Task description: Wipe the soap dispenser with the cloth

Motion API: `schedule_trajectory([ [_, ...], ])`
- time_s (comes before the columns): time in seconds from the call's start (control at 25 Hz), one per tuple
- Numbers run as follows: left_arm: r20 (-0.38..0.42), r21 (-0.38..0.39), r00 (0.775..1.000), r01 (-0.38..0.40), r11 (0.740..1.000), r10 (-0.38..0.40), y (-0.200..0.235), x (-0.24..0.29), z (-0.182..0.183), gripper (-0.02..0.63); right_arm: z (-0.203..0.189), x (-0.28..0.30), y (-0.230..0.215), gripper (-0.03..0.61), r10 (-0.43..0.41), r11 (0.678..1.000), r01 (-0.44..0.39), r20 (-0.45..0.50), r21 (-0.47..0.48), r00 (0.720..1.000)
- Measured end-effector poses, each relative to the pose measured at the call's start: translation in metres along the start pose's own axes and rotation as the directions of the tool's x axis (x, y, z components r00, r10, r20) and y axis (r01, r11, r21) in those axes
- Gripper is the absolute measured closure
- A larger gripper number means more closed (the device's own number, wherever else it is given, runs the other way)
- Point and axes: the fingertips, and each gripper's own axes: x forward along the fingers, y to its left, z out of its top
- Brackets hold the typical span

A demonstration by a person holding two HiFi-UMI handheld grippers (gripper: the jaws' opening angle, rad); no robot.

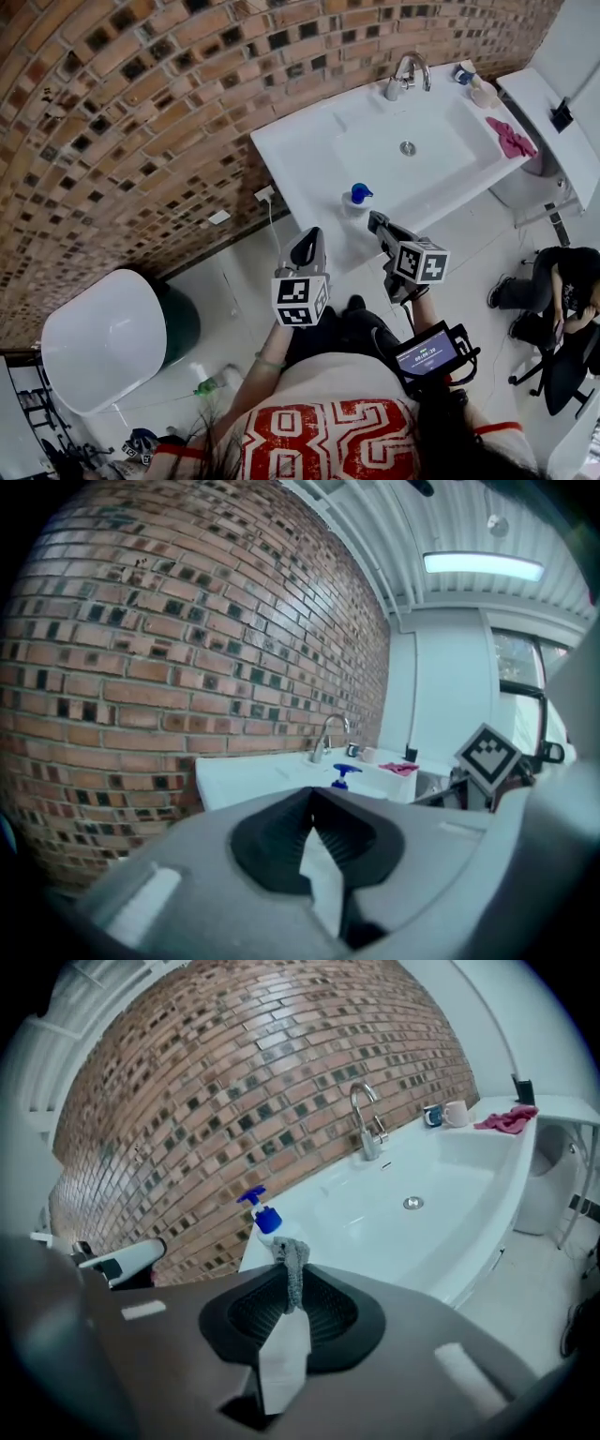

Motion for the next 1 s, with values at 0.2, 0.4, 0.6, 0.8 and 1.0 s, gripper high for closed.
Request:
schedule_trajectory([
  [0.2,-0.010,-0.005,0.999,0.036,0.999,-0.036,-0.017,-0.018,-0.014,0.611,0.003,-0.033,0.019,0.529,0.006,1.000,-0.003,0.111,-0.027,0.994],
  [0.4,-0.026,-0.005,0.998,0.054,0.999,-0.054,-0.038,-0.040,-0.028,0.610,-0.007,-0.065,0.026,0.529,0.009,1.000,-0.005,0.155,-0.023,0.988],
  [0.6,-0.007,0.011,0.999,0.037,0.999,-0.037,-0.056,-0.062,-0.031,0.611,-0.018,-0.088,0.032,0.529,0.030,0.999,-0.024,0.174,-0.035,0.984],
  [0.8,0.027,0.012,1.000,0.008,1.000,-0.009,-0.087,-0.081,-0.033,0.610,-0.031,-0.121,0.042,0.531,0.085,0.994,-0.073,0.175,-0.077,0.981],
  [1.0,0.048,0.003,0.998,-0.041,0.999,0.040,-0.131,-0.111,-0.044,0.610,-0.053,-0.172,0.039,0.531,0.142,0.984,-0.121,0.165,-0.132,0.976],
])
